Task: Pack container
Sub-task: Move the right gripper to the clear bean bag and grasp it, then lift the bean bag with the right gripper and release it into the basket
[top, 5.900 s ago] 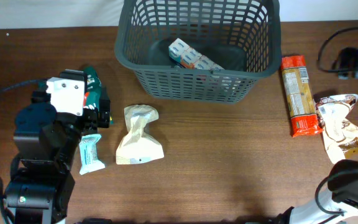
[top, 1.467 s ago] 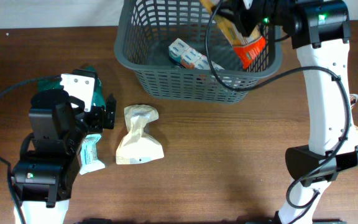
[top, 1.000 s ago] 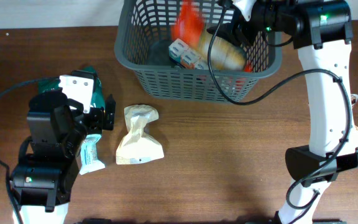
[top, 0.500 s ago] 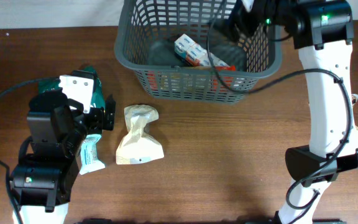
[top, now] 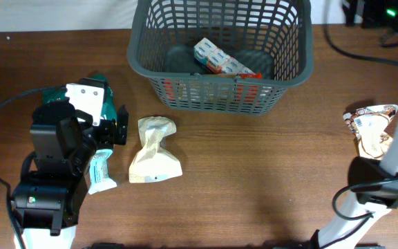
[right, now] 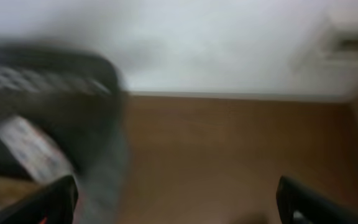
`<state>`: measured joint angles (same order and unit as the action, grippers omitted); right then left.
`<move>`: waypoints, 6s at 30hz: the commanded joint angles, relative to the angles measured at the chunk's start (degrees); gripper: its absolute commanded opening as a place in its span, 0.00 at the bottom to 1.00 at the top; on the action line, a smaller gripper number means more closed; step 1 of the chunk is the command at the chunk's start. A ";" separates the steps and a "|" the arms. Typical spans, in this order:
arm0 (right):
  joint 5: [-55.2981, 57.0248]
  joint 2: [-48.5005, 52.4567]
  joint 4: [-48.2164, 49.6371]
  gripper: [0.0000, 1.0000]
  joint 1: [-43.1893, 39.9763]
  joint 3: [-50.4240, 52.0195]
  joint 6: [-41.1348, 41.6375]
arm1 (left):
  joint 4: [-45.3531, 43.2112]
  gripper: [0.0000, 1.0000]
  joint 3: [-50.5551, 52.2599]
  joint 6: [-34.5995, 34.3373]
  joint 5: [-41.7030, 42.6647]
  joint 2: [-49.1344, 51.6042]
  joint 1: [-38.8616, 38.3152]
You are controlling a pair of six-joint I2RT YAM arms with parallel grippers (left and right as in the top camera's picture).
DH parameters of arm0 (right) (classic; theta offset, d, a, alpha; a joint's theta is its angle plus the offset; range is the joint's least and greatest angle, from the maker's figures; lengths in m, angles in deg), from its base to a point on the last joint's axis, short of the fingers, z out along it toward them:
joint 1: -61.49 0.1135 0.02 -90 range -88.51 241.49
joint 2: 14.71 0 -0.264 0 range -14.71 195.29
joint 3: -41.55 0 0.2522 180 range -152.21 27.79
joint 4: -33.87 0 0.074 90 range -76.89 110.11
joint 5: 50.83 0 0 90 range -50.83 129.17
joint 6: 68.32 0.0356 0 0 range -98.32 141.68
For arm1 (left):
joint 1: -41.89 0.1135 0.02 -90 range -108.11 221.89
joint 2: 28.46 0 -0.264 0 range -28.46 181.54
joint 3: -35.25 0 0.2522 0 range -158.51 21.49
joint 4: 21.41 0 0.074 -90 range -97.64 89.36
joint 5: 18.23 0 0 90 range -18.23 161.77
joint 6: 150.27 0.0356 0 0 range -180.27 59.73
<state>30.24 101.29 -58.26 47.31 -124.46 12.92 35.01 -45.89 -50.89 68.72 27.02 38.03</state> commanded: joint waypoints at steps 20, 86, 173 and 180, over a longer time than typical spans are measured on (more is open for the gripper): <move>12.41 6.27 9.73 0.99 -14.40 41.77 6.16 | -0.11 0.99 -0.61 0.55 0.02 -0.44 -0.11; 1.60 6.19 35.12 0.04 -17.38 71.38 -20.52 | -0.24 0.99 -0.61 0.52 0.26 7.54 -0.11; -6.88 6.23 9.38 0.99 23.91 21.22 -9.73 | -2.08 0.99 -0.61 0.33 0.68 7.54 -0.11; -8.02 5.35 9.97 0.99 23.93 18.27 -9.79 | -4.57 0.99 -0.63 0.57 -0.46 7.37 -0.11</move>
<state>22.85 108.99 -48.43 70.85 -103.41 3.52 31.67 -45.89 -50.89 68.69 34.43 38.03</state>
